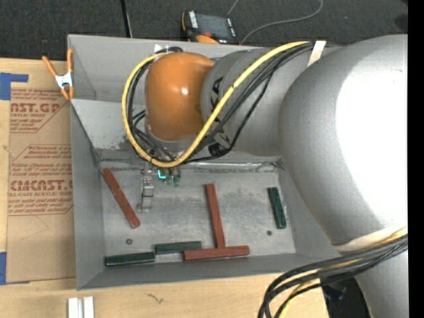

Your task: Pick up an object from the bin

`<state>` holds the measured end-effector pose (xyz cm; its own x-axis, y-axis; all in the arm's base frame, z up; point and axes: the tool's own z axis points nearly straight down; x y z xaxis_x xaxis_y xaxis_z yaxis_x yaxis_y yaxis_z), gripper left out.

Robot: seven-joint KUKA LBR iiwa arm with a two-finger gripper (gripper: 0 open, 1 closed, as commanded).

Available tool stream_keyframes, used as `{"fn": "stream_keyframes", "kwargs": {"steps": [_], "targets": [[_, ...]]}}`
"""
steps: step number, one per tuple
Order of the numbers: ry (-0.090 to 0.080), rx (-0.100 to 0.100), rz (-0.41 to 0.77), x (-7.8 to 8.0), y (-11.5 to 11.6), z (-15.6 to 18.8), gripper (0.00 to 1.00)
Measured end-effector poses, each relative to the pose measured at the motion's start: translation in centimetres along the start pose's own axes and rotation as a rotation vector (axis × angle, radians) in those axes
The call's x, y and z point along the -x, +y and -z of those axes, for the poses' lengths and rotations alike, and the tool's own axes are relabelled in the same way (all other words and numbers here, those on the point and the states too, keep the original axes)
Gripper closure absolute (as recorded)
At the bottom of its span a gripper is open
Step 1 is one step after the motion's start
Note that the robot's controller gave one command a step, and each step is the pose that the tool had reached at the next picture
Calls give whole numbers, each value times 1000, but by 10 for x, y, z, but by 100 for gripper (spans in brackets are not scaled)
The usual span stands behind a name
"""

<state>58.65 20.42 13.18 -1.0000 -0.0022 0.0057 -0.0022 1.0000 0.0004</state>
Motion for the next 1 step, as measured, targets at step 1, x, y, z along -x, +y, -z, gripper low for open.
{"fn": "stream_keyframes", "kwargs": {"steps": [1], "targets": [[3, -2, -106, -104, -37, -60, 0]]}}
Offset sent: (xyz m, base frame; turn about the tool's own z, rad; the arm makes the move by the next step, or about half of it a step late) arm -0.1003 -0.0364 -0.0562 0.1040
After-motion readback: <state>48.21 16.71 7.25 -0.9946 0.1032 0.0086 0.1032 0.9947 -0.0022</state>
